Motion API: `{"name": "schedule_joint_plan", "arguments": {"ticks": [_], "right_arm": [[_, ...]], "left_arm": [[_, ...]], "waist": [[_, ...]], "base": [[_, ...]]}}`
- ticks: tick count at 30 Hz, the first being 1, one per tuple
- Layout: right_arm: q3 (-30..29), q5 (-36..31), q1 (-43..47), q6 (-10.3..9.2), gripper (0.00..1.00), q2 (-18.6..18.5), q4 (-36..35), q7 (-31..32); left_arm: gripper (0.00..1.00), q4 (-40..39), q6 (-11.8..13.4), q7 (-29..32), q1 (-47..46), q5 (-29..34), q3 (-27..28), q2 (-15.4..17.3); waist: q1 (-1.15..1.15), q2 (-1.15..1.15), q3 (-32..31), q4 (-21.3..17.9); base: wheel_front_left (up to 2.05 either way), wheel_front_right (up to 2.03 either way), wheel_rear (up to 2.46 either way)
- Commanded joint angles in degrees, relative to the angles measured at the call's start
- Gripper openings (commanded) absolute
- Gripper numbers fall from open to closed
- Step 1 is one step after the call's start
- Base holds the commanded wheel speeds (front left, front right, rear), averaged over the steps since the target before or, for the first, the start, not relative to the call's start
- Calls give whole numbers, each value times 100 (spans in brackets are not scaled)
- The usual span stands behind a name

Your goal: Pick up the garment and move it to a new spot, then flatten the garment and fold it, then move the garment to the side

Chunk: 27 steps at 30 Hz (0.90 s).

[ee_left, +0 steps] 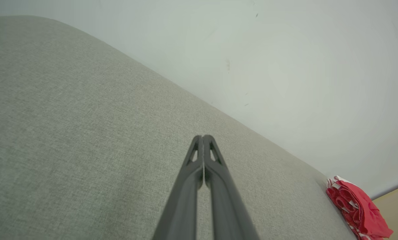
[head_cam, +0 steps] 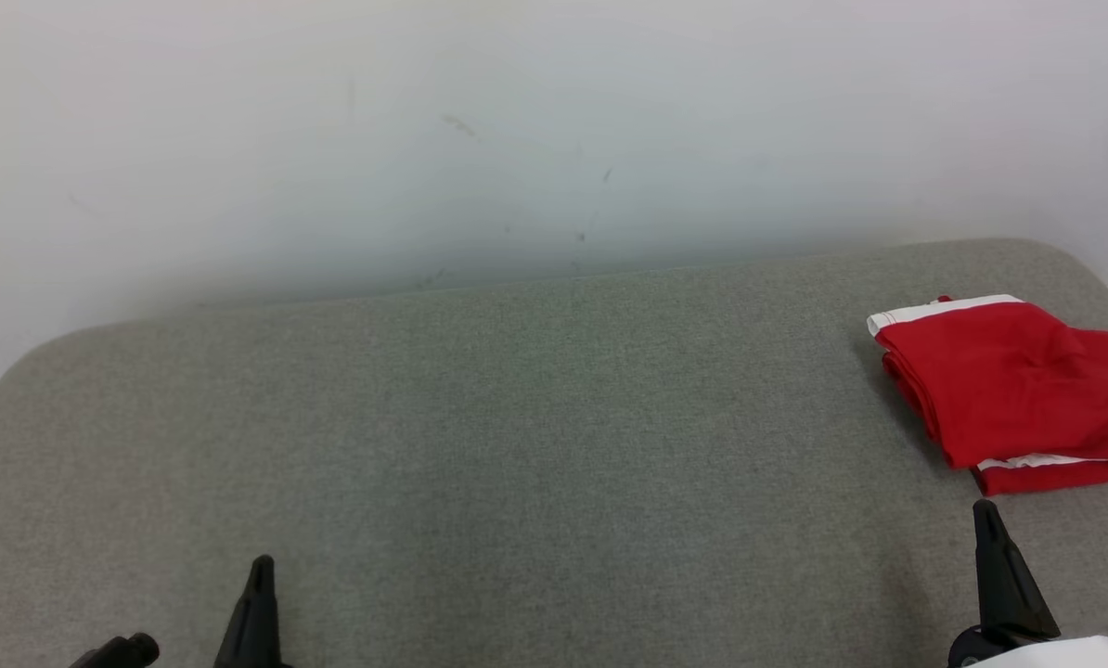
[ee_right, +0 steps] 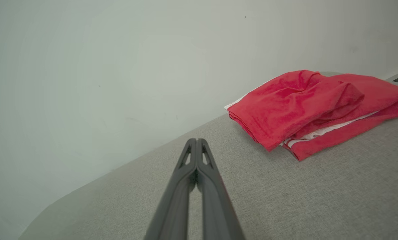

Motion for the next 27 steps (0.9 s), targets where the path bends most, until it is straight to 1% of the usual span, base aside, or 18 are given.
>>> {"name": "schedule_joint_plan", "arguments": {"ticks": [1, 14, 27], "right_arm": [[-61, 202, -165, -2, 0, -18, -63, 45], [-210, 1158, -208, -3, 0, 24, -27, 324], [-344, 1992, -255, -5, 0, 64, 8, 575]], "left_arm": [[0, -90, -13, 41, -142, -224, 35, 38], [0, -84, -22, 331, -239, -1276, 89, 47], [0, -75, -30, 586, -323, -2180, 135, 54]], "waist": [[0, 0, 1, 7], [0, 0, 13, 83], [0, 0, 25, 160]], "base": [[0, 0, 0], [0, 0, 0], [0, 0, 0]]}}
